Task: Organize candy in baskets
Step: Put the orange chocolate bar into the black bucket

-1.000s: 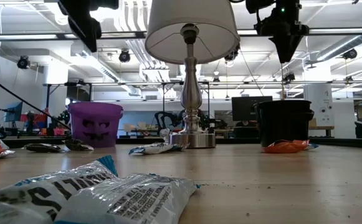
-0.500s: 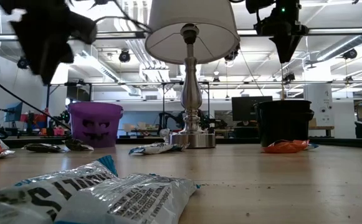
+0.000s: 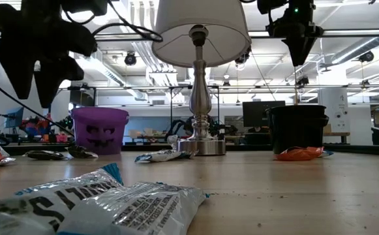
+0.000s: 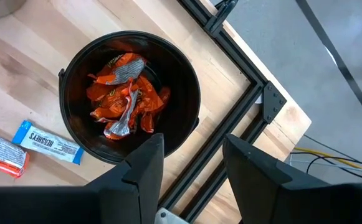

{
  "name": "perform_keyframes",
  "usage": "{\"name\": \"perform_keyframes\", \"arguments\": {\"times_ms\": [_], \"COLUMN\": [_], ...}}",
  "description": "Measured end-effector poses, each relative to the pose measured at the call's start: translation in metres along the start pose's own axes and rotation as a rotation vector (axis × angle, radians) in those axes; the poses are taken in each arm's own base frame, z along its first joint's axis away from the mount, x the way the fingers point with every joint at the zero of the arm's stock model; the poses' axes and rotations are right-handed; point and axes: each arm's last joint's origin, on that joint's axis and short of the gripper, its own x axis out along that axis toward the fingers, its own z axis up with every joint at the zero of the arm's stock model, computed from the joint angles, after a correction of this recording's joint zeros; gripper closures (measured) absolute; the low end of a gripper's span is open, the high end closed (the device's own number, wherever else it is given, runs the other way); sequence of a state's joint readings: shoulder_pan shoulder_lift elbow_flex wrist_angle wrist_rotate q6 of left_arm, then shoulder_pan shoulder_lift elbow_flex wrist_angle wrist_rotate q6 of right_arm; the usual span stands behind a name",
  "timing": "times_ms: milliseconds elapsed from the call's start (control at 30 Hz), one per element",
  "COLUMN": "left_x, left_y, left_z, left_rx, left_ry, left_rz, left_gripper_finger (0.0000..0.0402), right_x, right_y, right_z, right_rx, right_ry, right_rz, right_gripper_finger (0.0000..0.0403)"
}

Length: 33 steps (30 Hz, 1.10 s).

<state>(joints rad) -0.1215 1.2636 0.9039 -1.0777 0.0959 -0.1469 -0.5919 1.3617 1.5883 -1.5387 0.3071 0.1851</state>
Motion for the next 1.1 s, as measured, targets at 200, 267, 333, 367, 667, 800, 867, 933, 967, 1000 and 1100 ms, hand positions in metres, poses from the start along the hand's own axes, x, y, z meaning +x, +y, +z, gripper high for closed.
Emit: {"name": "perform_keyframes", "arguments": {"times_ms": [200,267,333,367,667,800,867,933,967,1000,1100], "left_x": [0.005,0.01,0.017,0.021,0.045,0.05,0.05,0.05,0.05,0.05,0.051], "left_y": [-0.003,-0.005,-0.008,-0.009,-0.009,-0.008,-0.008,-0.008,-0.008,-0.008,-0.008], "left_z": [-0.002,-0.003,-0.004,-0.006,-0.022,-0.026,-0.025,-0.025,-0.025,-0.025,-0.025], "left_rx": [0.071,0.078,0.082,0.081,0.064,0.063,0.064,0.063,0.063,0.063,0.059], "left_ry": [0.005,0.002,-0.004,0.002,0.065,0.084,0.075,0.075,0.073,0.07,0.071], "left_rz": [-0.018,-0.062,-0.11,-0.121,-0.115,-0.12,-0.122,-0.121,-0.122,-0.122,-0.122], "left_gripper_finger": [0.0192,0.0192,0.0192,0.0192,0.0192,0.0192,0.0192,0.0192,0.0192,0.0192,0.0192], "right_x": [0.0,0.0,0.0,0.0,0.0,0.0,0.0,0.0,0.0,0.0,0.0], "right_y": [0.0,0.0,0.0,0.0,0.0,0.0,0.0,0.0,0.0,0.0,0.0], "right_z": [0.0,0.0,0.0,0.0,0.0,-0.001,-0.001,-0.001,0.0,0.0,0.0], "right_rx": [0.039,0.043,0.042,0.042,0.042,0.042,0.042,0.049,0.05,0.05,0.051], "right_ry": [0.003,0.003,0.003,0.004,0.004,0.004,0.003,0.003,0.002,0.002,0.001], "right_rz": [0.0,0.0,0.0,0.0,0.0,0.0,0.0,0.0,0.0,0.001,0.001], "right_gripper_finger": [0.0245,0.0245,0.0245,0.0245,0.0245,0.0245,0.0245,0.0245,0.0245,0.0245,0.0245]}}
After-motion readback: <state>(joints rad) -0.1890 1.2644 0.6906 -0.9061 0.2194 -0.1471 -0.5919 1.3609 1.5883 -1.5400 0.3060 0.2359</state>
